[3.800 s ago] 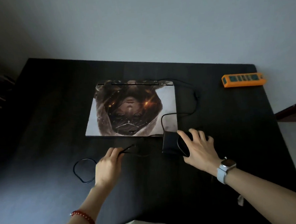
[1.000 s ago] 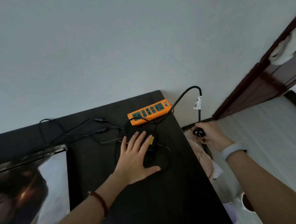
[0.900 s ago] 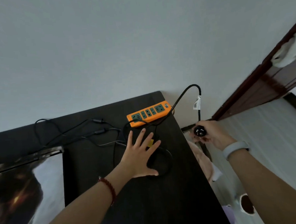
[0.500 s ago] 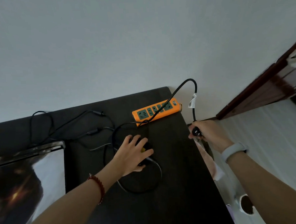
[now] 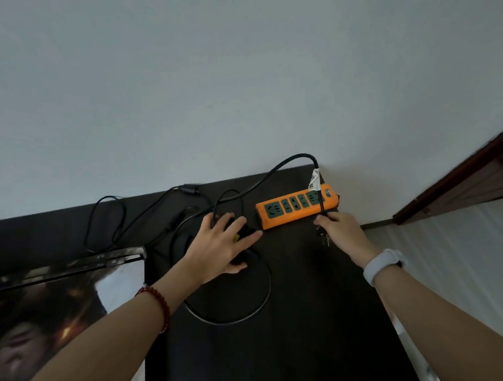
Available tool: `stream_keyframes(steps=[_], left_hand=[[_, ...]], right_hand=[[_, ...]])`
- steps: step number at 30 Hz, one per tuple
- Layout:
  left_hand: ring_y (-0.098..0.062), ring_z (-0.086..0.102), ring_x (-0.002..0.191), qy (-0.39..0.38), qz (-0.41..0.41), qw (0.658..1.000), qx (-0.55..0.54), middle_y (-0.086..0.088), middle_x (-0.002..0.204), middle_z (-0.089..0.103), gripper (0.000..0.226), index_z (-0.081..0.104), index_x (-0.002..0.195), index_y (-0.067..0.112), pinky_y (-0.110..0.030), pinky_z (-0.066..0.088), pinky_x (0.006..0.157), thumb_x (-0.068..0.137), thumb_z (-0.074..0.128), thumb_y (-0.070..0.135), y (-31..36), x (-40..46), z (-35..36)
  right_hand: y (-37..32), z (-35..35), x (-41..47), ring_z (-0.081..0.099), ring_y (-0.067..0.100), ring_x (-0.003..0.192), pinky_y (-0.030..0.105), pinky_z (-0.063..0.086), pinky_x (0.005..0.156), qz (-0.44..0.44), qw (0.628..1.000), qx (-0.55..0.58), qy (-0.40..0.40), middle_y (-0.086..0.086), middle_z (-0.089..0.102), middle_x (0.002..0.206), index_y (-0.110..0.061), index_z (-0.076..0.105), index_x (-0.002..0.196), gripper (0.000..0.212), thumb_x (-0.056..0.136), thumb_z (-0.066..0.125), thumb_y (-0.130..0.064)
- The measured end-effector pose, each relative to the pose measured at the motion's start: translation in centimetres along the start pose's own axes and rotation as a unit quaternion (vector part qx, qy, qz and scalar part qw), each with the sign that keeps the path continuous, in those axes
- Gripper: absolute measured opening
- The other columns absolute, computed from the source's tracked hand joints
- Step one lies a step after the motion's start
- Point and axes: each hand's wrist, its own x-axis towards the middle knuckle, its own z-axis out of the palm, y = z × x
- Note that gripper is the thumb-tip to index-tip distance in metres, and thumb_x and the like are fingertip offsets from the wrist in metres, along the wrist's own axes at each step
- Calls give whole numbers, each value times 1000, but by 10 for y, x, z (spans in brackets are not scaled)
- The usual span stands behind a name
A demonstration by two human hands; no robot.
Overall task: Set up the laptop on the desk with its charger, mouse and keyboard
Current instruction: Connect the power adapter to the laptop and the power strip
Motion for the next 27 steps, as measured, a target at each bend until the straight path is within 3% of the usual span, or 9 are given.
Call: stream_keyframes(steps=[2,5,9,12,15,17,20,24,27], left_hand=[[-32,59,107,-11,-34,999,-2,-10,120,60,73,50,130,31,-50,48,83,66,67,61,-7,13,0],[-35,46,120,-38,-80,996,-18,-12,137,43,76,27,143,29,-53,33,98,78,54,59,-15,36,9],[-34,37,129,-43,-157,986,-34,-10,146,32,80,14,146,25,-54,22,106,83,50,56,-27,55,25],[-35,32,131,-70,-155,985,-31,-11,147,28,79,12,146,24,-55,19,107,84,50,55,-32,59,36],[-35,27,135,-74,-156,984,-32,-11,149,25,76,10,146,25,-58,14,109,86,48,54,-29,60,45],[-36,23,138,-66,-175,982,-37,-11,153,21,73,9,146,26,-60,9,110,89,46,53,-24,61,48],[-35,15,141,-69,-208,975,-25,-11,156,13,73,4,147,26,-64,-1,109,91,42,52,-17,60,48],[-36,10,142,-75,-245,966,-39,-8,157,12,64,10,146,27,-70,-15,100,93,41,46,-3,49,36],[-37,28,137,-11,-218,973,-77,-9,149,34,55,35,140,26,-73,0,102,90,44,48,20,24,28]], right_hand=[[-8,5,7,52,10,69,23,38,62,-17,1000,-4,7,2,58,78,-12,65,88,21,92,50,-26],[-19,7,19,52,14,65,25,37,56,-48,999,-18,12,3,56,71,-10,62,77,25,93,50,-26],[-32,10,39,50,11,59,14,37,48,-100,993,-55,35,5,56,69,-1,64,81,28,93,50,-21],[-35,13,53,50,19,64,29,35,55,-119,988,-95,40,2,53,65,-1,62,80,31,94,47,-25],[-36,21,64,50,19,63,28,34,54,-129,988,-85,13,2,51,65,-6,55,80,28,96,43,-26],[-36,29,68,46,17,63,30,37,64,-129,988,-85,-9,0,48,65,-10,50,81,26,97,39,-27],[-29,38,71,36,10,68,41,29,97,-140,981,-135,3,3,54,78,-5,52,93,29,99,34,-26],[-16,36,67,46,19,87,45,29,98,-152,981,-116,18,10,57,90,-2,54,99,32,98,35,-28],[-10,29,65,43,30,103,48,32,97,-138,985,-107,8,6,53,85,-3,53,99,33,98,35,-30]])
